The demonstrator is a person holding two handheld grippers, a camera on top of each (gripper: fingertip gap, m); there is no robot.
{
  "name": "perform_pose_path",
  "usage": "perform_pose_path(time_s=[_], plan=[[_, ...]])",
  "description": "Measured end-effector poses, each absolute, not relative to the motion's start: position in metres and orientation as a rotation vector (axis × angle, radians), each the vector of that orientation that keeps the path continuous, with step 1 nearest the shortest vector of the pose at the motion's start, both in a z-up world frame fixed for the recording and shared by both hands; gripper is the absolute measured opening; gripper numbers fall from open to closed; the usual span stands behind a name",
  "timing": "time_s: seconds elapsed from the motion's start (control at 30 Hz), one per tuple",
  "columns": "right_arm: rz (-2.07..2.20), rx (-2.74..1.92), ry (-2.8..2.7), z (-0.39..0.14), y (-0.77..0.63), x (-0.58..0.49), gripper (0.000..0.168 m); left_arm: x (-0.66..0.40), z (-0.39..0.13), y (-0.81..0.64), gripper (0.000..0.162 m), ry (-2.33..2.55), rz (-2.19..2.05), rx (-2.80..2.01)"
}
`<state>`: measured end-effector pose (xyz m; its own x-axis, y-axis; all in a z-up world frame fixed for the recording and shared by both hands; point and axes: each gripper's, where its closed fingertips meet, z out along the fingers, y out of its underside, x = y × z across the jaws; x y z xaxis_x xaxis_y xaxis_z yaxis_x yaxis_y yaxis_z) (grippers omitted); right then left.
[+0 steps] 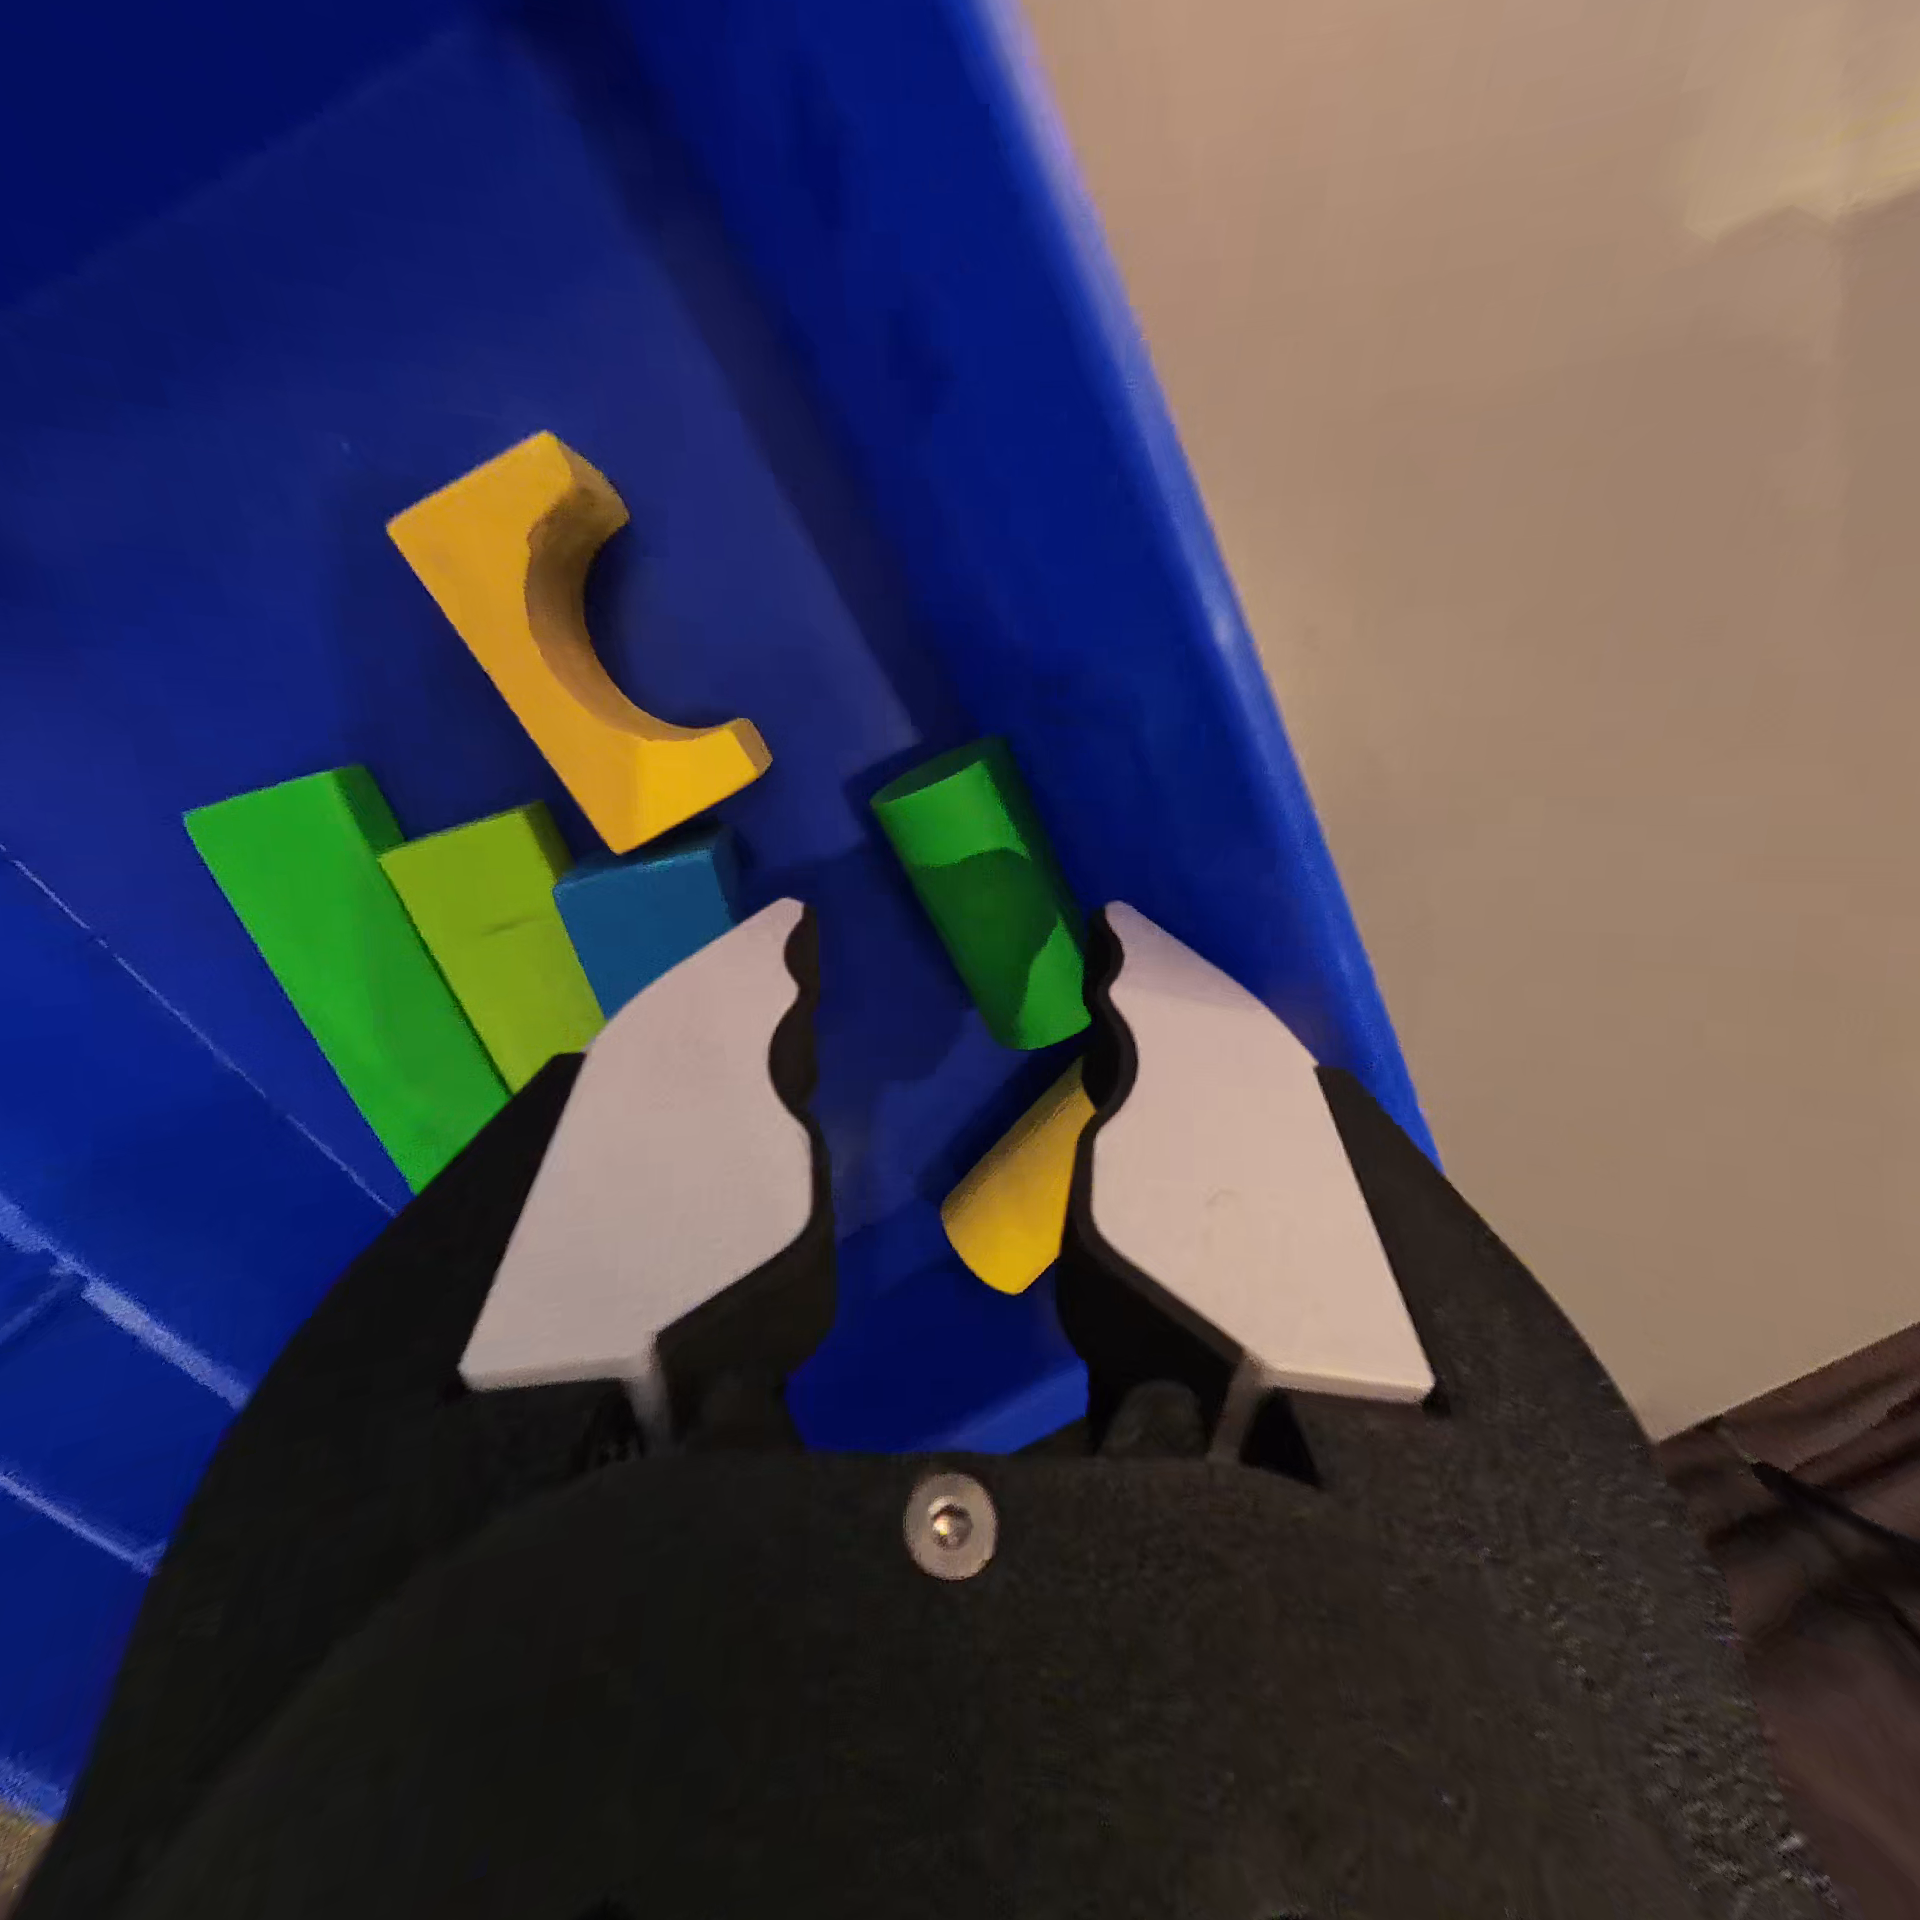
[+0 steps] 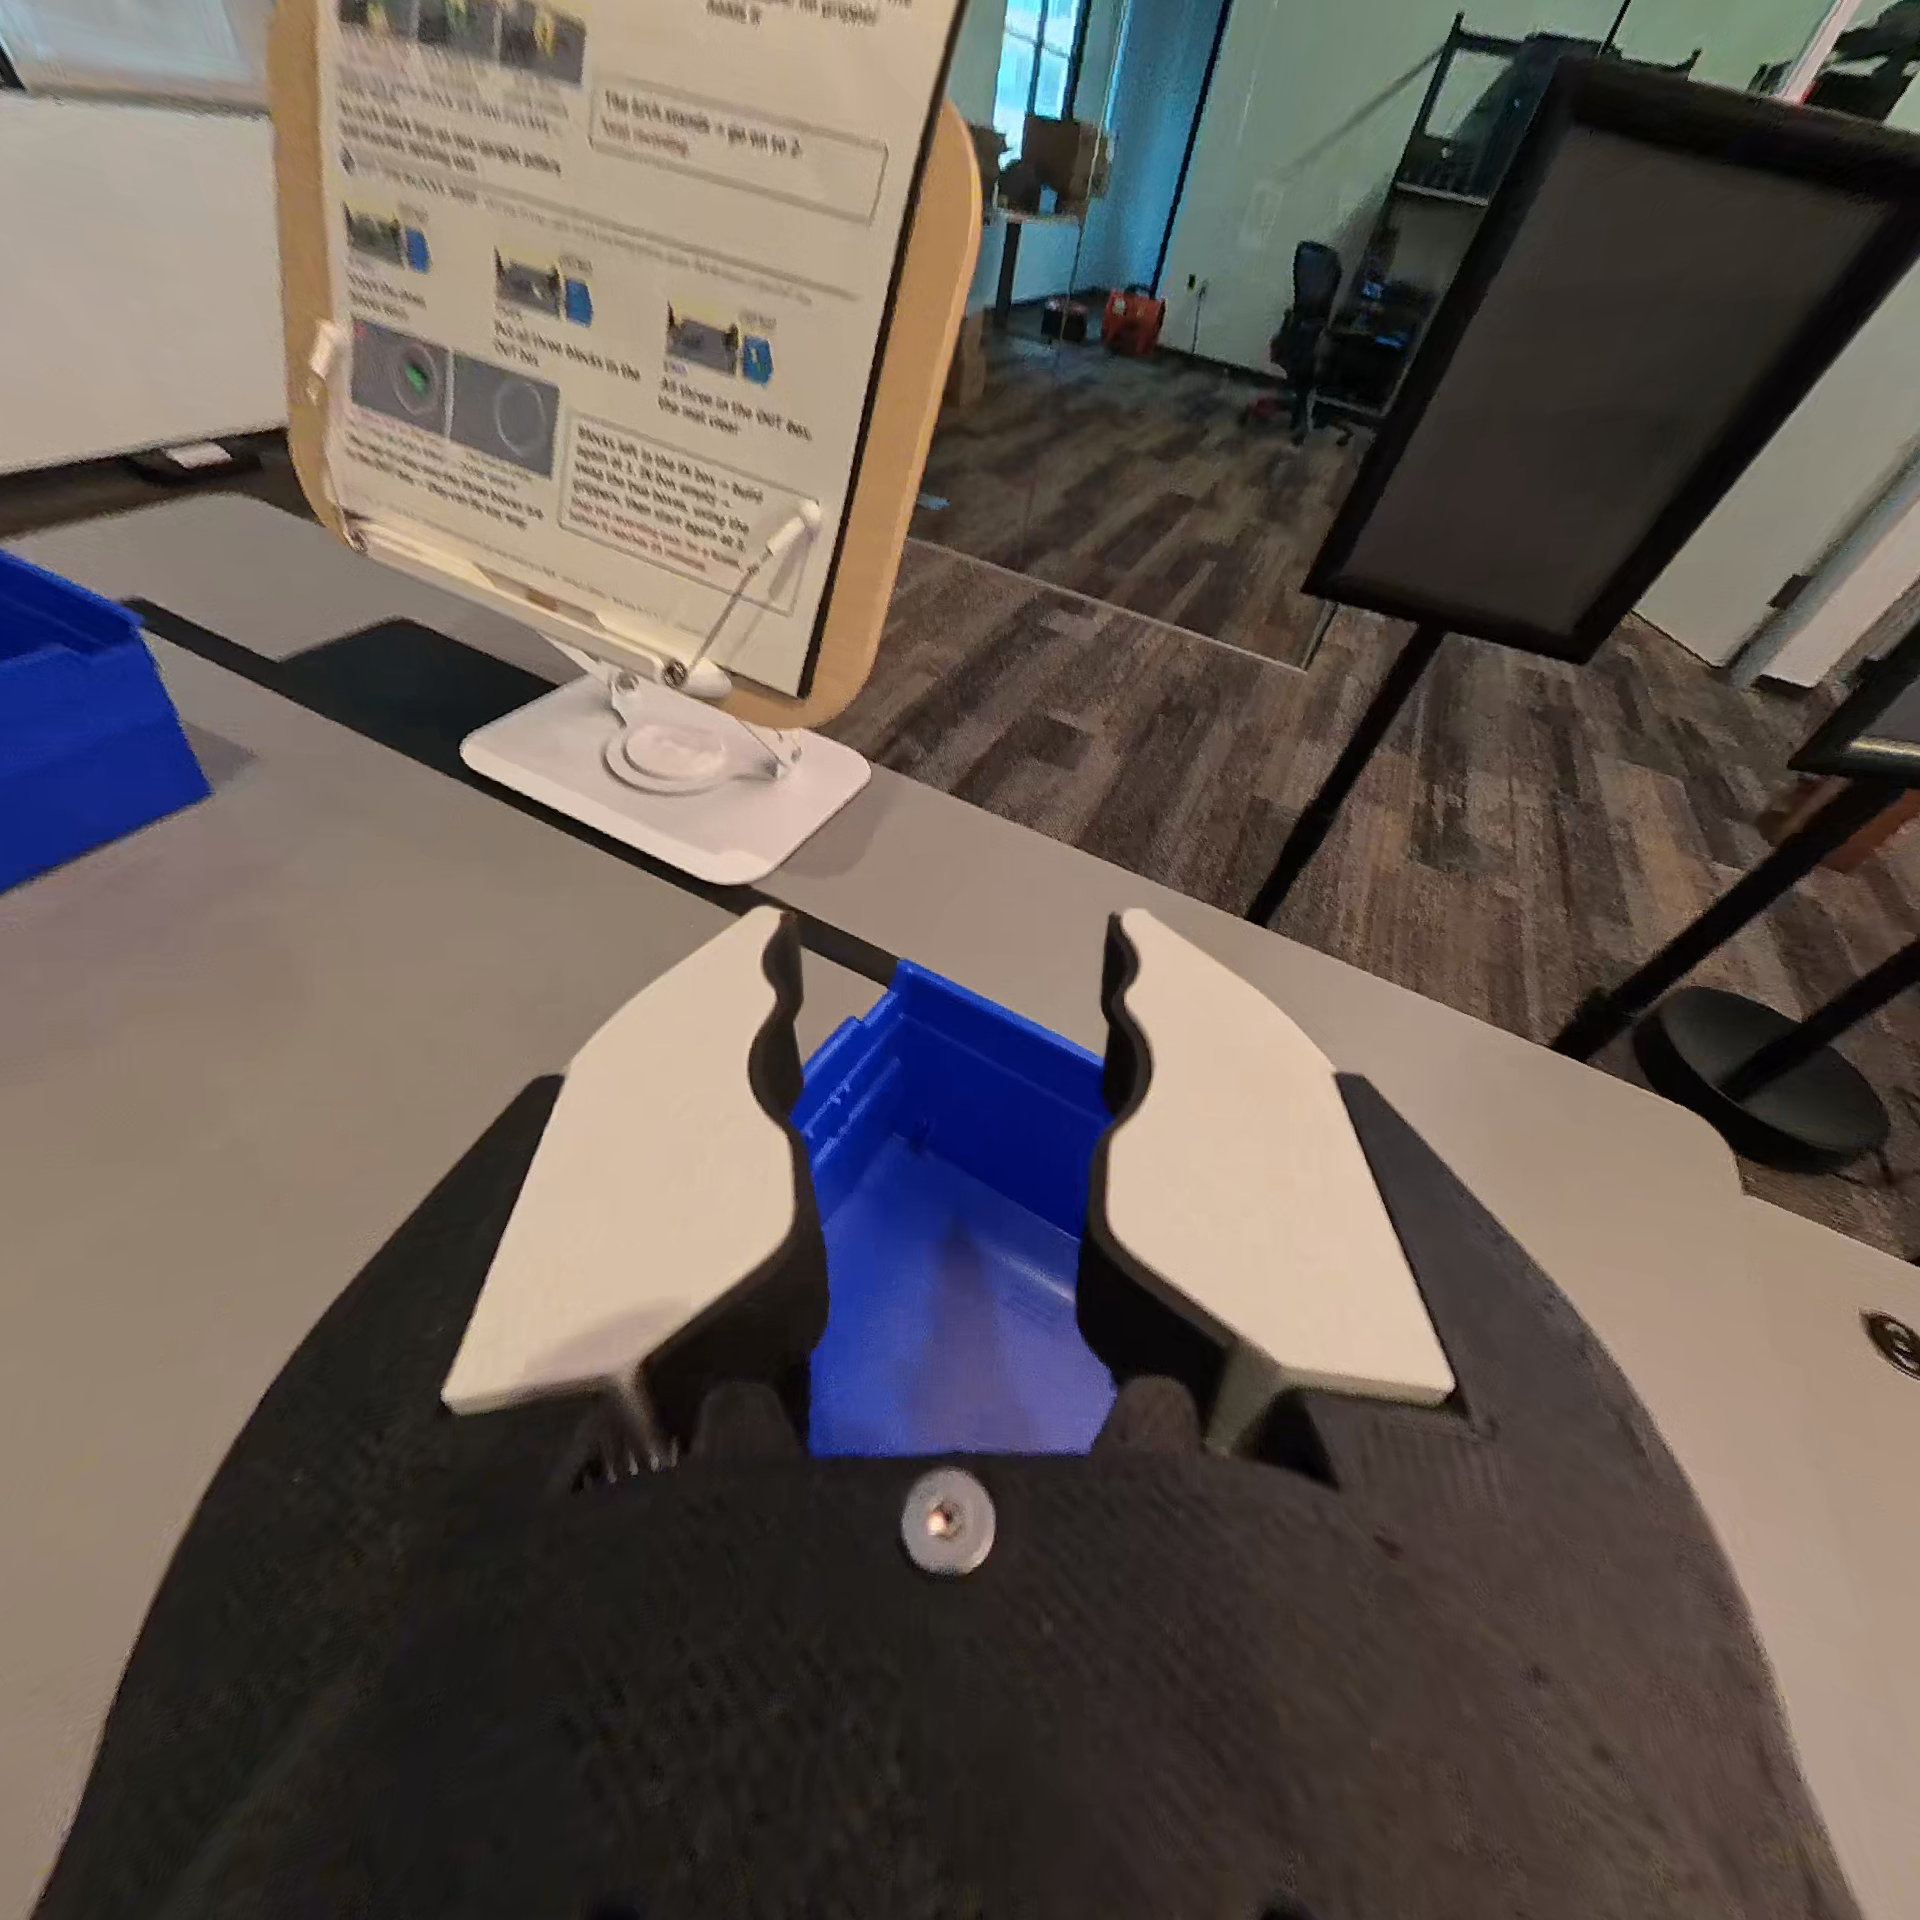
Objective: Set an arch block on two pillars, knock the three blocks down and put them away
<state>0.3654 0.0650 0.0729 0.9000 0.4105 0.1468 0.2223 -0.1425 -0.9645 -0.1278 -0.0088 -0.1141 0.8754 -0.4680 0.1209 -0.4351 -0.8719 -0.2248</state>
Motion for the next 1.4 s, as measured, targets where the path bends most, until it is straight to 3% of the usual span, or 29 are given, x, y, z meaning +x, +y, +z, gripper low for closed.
perform_pose_path(time_s=[0.3, 0.83, 0.93, 1.07, 1.23, 1.4], plan=[[0.008, -1.840, -0.556, 0.046, 0.073, 0.366, 0.056, -0.135, -0.133, -0.010, 0.053, 0.639, -0.155, -2.953], [-0.020, -1.864, -0.588, 0.039, 0.073, 0.365, 0.056, -0.145, -0.150, -0.022, 0.033, 0.889, 0.069, -3.019], [-0.049, -1.846, -0.605, 0.045, 0.071, 0.360, 0.056, -0.150, -0.132, -0.020, 0.034, 0.873, 0.045, -2.967], [0.004, -1.693, -0.684, 0.072, 0.057, 0.315, 0.055, -0.144, -0.070, -0.014, 0.033, 0.798, -0.091, -2.718], [0.653, -1.441, -1.035, 0.084, -0.020, 0.170, 0.055, -0.055, 0.027, -0.032, 0.033, 1.071, -0.470, -2.077], [1.122, -1.353, -1.082, 0.073, -0.071, 0.081, 0.055, 0.034, 0.038, -0.074, 0.033, 1.380, -0.657, -1.765]])
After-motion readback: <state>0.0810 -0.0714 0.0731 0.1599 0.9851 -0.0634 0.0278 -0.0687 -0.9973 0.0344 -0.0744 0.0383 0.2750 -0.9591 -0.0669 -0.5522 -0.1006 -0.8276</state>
